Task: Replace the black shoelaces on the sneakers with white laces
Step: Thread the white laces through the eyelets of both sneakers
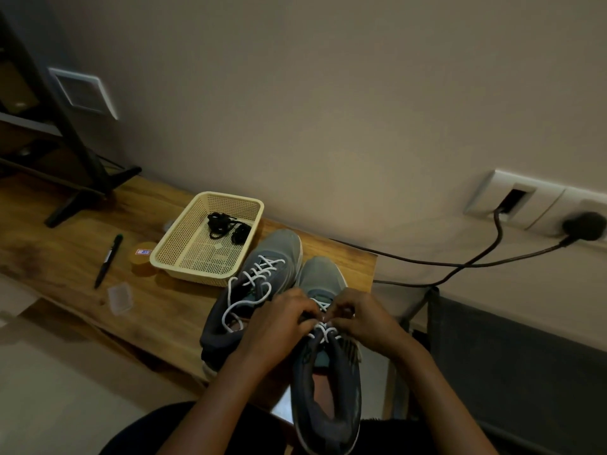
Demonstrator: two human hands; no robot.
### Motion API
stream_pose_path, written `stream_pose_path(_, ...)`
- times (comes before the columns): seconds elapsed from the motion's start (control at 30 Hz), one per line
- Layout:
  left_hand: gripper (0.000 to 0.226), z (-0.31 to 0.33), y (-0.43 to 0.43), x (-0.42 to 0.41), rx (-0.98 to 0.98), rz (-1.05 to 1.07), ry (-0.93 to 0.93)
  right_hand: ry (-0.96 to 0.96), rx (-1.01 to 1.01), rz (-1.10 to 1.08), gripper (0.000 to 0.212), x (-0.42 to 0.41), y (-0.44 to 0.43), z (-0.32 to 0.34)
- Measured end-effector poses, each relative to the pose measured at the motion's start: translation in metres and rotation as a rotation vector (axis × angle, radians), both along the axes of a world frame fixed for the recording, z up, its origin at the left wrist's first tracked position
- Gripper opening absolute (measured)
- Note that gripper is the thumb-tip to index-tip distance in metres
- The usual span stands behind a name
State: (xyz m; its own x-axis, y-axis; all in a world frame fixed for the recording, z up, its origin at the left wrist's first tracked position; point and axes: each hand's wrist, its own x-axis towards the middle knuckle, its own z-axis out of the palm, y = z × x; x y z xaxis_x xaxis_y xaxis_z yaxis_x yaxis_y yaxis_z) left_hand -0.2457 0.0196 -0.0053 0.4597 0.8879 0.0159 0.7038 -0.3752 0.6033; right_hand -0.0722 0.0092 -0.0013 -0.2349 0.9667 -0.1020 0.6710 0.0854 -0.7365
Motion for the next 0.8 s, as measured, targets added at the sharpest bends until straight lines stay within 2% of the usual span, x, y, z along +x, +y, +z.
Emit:
stream_pose_path(0.1,0.009,0.002,-0.005,0.005,0.032,0.035,0.075,-0.057,-0.019,-0.002,0.025,-0.003,-0.002,-0.006)
stream_pose_path(0.4,0.007,0.006,-0.010,0.009,-0.026,0.184,0.061,0.049,-0.062,-0.104,0.024,0.005,-0.009,-0.004)
stream_pose_path(0.5,0.010,0.003,-0.006,0.006,0.018,0.189,-0.001,0.087,-0.006,-0.147,0.021,0.007,-0.006,-0.003)
stream_pose_path(0.67,0.023,-0.002,-0.003,0.006,0.069,0.087,0.054,-0.096,0.107,-0.102,0.015,0.001,0.001,-0.012)
stream_pose_path(0.8,0.020,0.000,-0.003,0.008,0.074,0.074,0.089,-0.146,0.144,-0.072,0.007,-0.002,0.001,-0.012)
